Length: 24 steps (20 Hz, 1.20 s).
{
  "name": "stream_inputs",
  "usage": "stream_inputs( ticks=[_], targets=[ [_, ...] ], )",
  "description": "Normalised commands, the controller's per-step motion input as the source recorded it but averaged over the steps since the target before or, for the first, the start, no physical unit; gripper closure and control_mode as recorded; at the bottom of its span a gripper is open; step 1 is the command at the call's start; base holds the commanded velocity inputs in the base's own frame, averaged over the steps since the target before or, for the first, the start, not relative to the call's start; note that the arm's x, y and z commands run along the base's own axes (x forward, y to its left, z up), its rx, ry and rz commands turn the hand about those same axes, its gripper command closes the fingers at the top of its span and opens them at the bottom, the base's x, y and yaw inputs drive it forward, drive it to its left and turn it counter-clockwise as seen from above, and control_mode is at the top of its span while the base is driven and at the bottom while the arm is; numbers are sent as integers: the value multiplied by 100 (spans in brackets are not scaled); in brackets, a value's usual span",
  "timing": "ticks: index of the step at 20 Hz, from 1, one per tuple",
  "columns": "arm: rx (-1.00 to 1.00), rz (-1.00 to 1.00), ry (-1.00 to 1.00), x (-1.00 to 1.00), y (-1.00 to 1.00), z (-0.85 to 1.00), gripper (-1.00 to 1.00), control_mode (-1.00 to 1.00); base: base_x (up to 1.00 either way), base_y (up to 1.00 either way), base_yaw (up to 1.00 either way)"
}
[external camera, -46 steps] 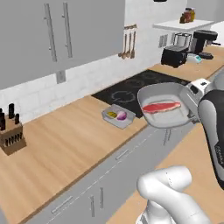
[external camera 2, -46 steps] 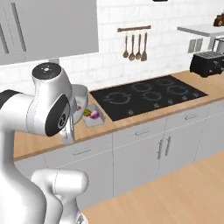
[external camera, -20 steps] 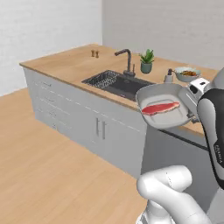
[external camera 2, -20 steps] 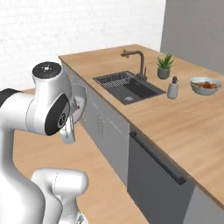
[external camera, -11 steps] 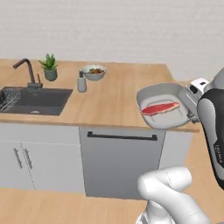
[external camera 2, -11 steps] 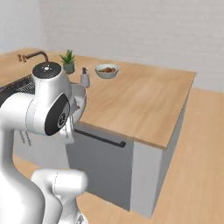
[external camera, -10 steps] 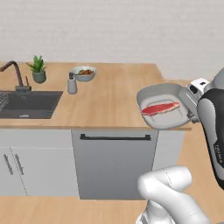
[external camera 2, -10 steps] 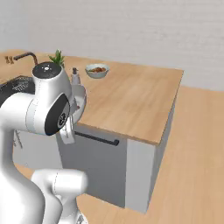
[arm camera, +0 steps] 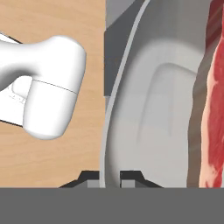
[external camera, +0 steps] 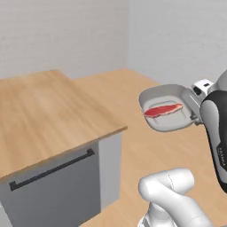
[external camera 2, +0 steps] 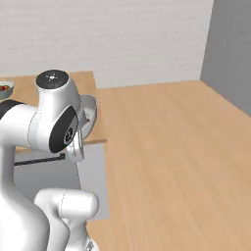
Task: Take the meat container that has the steak and place it on the second highest rack of the freezer. Then take the vegetable container that has the onion and lemon and place it on the highest rack of the freezer.
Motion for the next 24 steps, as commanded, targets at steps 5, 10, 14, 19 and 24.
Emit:
stream_inputs(
  ticks=[5,10,14,19,24],
  targets=[
    [0,0,0,0,0,0,100,100,40,21,-79],
    [0,0,0,0,0,0,100,100,43,29,-79],
    [0,0,0,0,0,0,100,100,47,32,-78],
    [0,0,0,0,0,0,100,100,52,32,-76],
    [0,0,0,0,0,0,100,100,94,40,-57]
  ],
)
